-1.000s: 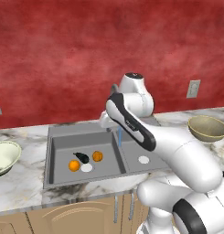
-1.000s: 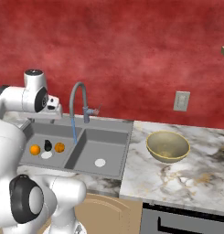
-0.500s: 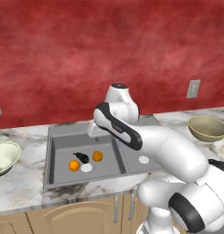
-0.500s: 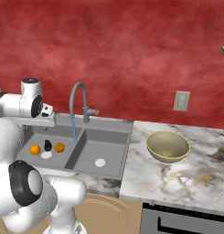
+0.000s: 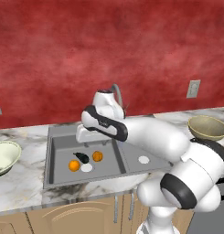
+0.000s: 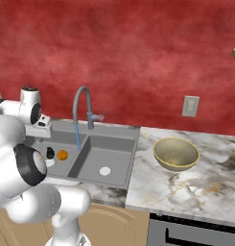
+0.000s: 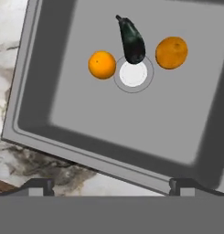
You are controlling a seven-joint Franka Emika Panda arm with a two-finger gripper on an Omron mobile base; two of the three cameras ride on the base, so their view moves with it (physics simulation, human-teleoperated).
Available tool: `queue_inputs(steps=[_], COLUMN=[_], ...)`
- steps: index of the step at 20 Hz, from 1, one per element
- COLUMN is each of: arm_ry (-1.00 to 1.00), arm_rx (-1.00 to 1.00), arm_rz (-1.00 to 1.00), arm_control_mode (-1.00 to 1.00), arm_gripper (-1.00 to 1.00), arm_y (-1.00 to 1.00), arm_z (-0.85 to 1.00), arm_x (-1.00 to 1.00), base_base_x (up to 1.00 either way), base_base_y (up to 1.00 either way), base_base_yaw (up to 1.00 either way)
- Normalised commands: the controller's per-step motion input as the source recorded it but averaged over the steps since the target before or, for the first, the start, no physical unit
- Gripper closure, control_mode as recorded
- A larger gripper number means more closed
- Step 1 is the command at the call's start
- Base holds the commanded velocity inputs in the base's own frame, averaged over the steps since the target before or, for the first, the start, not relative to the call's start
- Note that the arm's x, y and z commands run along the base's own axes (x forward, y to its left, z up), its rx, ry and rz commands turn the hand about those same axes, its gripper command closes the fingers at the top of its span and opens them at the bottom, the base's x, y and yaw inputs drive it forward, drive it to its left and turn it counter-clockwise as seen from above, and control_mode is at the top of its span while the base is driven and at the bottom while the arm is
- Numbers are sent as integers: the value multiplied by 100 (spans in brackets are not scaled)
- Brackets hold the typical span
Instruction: Pick the oranges from the sink and place them in one bowl. Place the eggplant in the other bowl. Then turn off the sink faucet.
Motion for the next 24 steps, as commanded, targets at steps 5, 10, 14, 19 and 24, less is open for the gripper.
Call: queue_inputs(steps=[5, 10, 14, 19, 24], arm_ry=[1, 0, 0, 0, 0], arm_rx=[-1, -3, -3, -3, 0], arm_rz=[0, 0, -1, -4, -5], arm_control_mode=[-100, -100, -100, -100, -100], arm_gripper=[-100, -100, -100, -100, -100], arm_y=[29, 25, 5, 0, 6], arm_z=[-27, -28, -41, -44, -34], arm_x=[1, 0, 0, 1, 9], base_base_x=[0, 0, 0, 0, 0], base_base_y=[0, 0, 0, 0, 0], base_base_yaw=[0, 0, 0, 0, 0])
